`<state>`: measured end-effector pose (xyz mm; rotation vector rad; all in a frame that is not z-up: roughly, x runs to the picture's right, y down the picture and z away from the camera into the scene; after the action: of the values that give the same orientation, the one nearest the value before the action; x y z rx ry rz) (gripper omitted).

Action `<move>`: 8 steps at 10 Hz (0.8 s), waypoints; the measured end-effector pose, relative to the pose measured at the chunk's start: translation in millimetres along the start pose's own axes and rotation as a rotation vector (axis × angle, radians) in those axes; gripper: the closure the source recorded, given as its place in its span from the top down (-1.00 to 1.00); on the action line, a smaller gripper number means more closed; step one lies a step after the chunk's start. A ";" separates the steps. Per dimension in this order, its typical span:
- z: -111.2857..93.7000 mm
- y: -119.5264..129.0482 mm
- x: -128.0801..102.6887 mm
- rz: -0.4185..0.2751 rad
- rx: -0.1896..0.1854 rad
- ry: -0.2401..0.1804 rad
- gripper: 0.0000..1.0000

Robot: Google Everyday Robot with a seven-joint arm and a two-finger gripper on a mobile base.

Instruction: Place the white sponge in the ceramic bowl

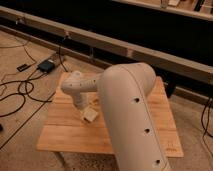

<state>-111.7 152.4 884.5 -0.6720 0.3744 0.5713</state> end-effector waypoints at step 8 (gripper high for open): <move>-22.0 -2.5 -2.8 0.086 -0.054 -0.019 -0.96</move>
<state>-115.5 135.0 871.1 -0.7045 0.3731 0.6712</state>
